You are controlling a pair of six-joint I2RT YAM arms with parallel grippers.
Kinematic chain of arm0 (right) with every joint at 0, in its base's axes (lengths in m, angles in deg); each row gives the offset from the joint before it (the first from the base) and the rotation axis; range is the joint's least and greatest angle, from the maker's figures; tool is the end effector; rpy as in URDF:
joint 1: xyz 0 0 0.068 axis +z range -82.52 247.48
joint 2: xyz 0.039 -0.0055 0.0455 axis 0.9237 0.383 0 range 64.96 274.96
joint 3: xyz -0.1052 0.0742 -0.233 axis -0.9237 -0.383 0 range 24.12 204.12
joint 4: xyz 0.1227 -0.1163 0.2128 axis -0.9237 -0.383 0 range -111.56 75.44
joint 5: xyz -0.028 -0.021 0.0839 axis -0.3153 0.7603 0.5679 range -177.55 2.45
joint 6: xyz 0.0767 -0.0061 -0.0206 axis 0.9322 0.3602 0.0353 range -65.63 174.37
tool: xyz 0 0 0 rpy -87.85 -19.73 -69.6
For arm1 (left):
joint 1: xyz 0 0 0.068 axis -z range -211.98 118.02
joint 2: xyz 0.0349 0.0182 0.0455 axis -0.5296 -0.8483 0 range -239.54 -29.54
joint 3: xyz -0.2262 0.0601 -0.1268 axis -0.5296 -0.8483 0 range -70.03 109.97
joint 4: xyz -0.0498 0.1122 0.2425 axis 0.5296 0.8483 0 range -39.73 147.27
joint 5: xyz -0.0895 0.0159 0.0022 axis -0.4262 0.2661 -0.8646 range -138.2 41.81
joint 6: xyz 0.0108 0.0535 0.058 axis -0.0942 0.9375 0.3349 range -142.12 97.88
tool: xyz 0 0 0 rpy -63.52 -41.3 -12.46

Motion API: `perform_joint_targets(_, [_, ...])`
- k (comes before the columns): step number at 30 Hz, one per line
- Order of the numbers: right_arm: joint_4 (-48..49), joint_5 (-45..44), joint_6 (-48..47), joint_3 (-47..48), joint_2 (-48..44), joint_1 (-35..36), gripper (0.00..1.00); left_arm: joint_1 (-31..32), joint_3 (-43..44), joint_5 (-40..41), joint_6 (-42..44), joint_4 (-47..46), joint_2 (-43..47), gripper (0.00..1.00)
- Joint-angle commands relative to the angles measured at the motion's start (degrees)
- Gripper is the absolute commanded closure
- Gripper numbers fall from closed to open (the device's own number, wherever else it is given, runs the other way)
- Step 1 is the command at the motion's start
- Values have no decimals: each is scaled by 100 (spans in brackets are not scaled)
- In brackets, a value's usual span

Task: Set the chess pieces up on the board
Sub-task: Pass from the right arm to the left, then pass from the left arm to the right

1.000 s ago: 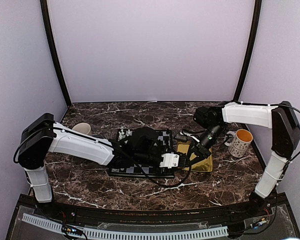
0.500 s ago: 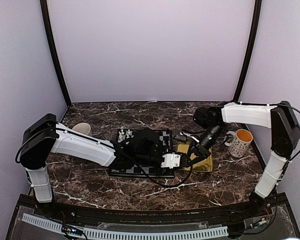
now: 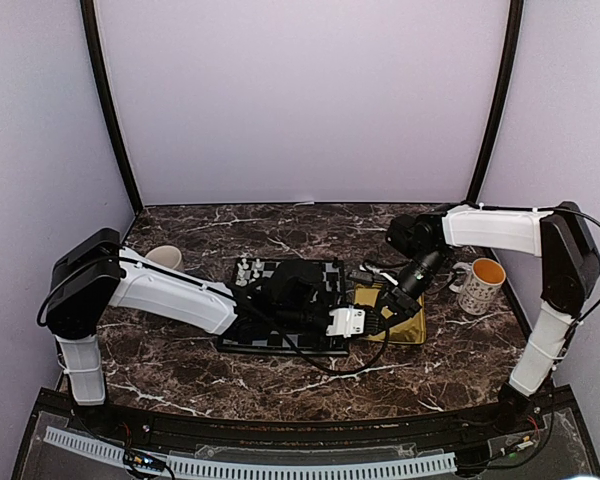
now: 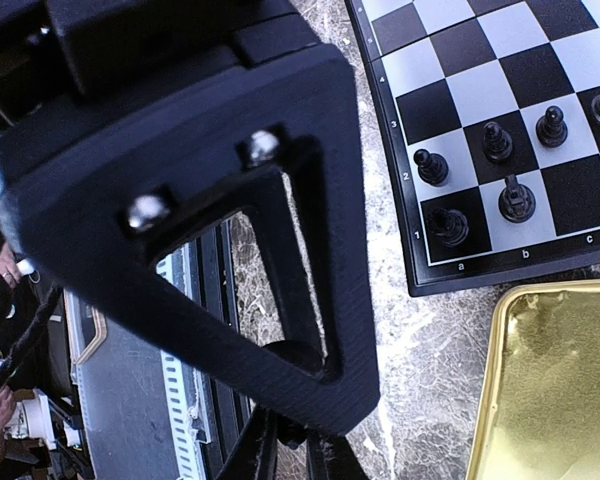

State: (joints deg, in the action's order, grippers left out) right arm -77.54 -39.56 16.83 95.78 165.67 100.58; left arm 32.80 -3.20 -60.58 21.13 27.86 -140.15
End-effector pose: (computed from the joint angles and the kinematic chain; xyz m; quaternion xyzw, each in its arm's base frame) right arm 0.2372 0.2156 0.1745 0.5222 -0.7495 -0.4069 0.0005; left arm 0.1861 -0.4297 0.1689 0.7002 0.4333 -0.1922 0.5339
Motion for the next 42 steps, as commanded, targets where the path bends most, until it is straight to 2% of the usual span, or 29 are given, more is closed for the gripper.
perform_joint_targets(1, [-46, 108, 4, 138, 24, -14, 88, 27, 145, 144, -74, -84, 6, 75])
perform_joint_targets(7, [-119, 97, -19, 200, -78, -38, 85, 27, 95, 489, -252, -242, 42, 81])
perform_joint_targets(9, [-154, 59, -33, 288, -198, -145, 79, 22, 10, 621, -429, -384, 91, 83])
perform_joint_targets(11, [-244, 21, -51, 465, -341, -297, 69, 11, -78, 718, -690, -545, 160, 84])
perform_joint_targets(12, [-307, -1, -57, 608, -416, -390, 47, -3, -134, 729, -875, -638, 207, 84])
perform_joint_targets(13, [-364, -10, -81, 757, -490, -486, 6, -31, -194, 708, -1104, -752, 263, 84])
perform_joint_targets(14, [-416, -15, -93, 913, -570, -595, 1, -67, -255, 647, -1349, -865, 320, 84])
perform_joint_targets(18, [-38, -277, 350, 1340, -1071, -969, 0, -233, -508, 229, -2617, -1507, 522, 85])
perform_joint_targets(21, [1274, -1286, 1210, 1051, -1698, -1101, 0, -325, -639, -5, -3540, -2147, 558, 84])
perform_joint_targets(23, [2474, -1725, 1858, 449, -2109, -1251, 0, -401, -721, -198, -4188, -2557, 537, 85])
perform_joint_targets(25, [2901, -1487, 1997, 115, -2389, -1376, 0, -485, -784, -296, -4821, -2994, 496, 85])
perform_joint_targets(27, [2620, -722, 1577, 136, -2397, -1351, 0, -576, -903, -370, -5534, -3497, 443, 85])
perform_joint_targets(28, [2448, -449, 1480, 249, -2343, -1334, 4, -612, -953, -405, -5802, -3747, 409, 85])
perform_joint_targets(30, [2104, -57, 1212, 441, -2234, -1295, 16, -653, -1030, -391, -6178, -4143, 356, 85])
perform_joint_targets(33, [2110, 111, 1223, 459, -2173, -1138, 32, -676, -1061, -294, -6493, -4480, 264, 85])
perform_joint_targets(42, [2205, 111, 1443, 401, -1921, -414, 43, -685, -1012, -265, -6797, -4851, 76, 85])
